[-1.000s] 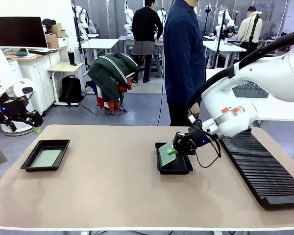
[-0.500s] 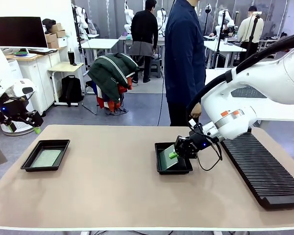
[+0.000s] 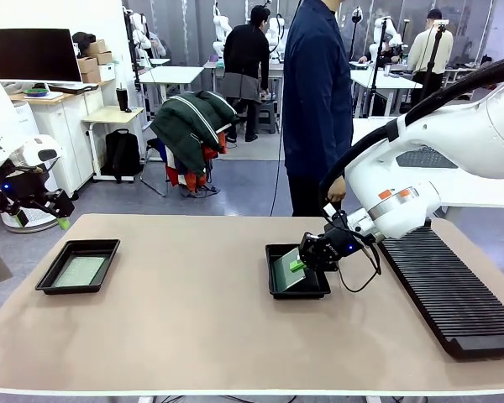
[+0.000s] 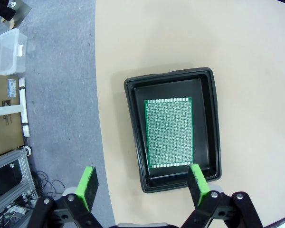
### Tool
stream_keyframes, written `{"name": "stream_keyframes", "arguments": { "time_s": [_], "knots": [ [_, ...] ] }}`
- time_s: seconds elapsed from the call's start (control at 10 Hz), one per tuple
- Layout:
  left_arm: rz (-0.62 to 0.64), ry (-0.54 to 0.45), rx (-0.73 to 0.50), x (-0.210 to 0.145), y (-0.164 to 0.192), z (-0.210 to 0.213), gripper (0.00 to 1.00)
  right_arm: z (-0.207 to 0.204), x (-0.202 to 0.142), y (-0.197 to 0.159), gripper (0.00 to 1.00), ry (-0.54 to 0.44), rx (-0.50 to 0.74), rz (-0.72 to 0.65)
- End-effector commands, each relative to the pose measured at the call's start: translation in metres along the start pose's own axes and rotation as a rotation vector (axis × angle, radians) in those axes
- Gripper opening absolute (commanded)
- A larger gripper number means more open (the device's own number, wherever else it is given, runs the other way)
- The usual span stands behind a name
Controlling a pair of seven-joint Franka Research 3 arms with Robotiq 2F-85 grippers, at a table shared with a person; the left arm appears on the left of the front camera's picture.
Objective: Inspect and transfer BCBs to ESD trays.
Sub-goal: Pick up the Blank PCB from the PCB Rack and place it in the right ESD tray.
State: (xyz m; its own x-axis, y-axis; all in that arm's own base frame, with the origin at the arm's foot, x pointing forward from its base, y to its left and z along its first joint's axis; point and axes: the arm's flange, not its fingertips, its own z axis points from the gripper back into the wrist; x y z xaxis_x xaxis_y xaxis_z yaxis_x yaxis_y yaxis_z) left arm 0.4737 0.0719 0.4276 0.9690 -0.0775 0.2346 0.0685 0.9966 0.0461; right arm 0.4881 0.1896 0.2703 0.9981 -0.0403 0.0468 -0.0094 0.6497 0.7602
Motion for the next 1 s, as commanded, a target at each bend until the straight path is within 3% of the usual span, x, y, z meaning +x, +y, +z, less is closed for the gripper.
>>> {"name": "stream_keyframes", "arguments": {
  "time_s": [0.0,0.5,0.9],
  "knots": [
    [0.0,-0.006,-0.003,-0.001,0.001,0.0,1.0,0.001,0.0,0.001,0.03,-0.002,0.002,0.001],
    [0.0,-0.006,-0.003,-0.001,0.001,0.0,1.0,0.0,0.0,0.0,0.03,0.0,0.0,0.0],
    [0.0,-0.006,-0.003,-0.001,0.001,0.0,1.0,0.005,-0.004,0.016,0.32,-0.003,-0.086,-0.006]
  ]
}}
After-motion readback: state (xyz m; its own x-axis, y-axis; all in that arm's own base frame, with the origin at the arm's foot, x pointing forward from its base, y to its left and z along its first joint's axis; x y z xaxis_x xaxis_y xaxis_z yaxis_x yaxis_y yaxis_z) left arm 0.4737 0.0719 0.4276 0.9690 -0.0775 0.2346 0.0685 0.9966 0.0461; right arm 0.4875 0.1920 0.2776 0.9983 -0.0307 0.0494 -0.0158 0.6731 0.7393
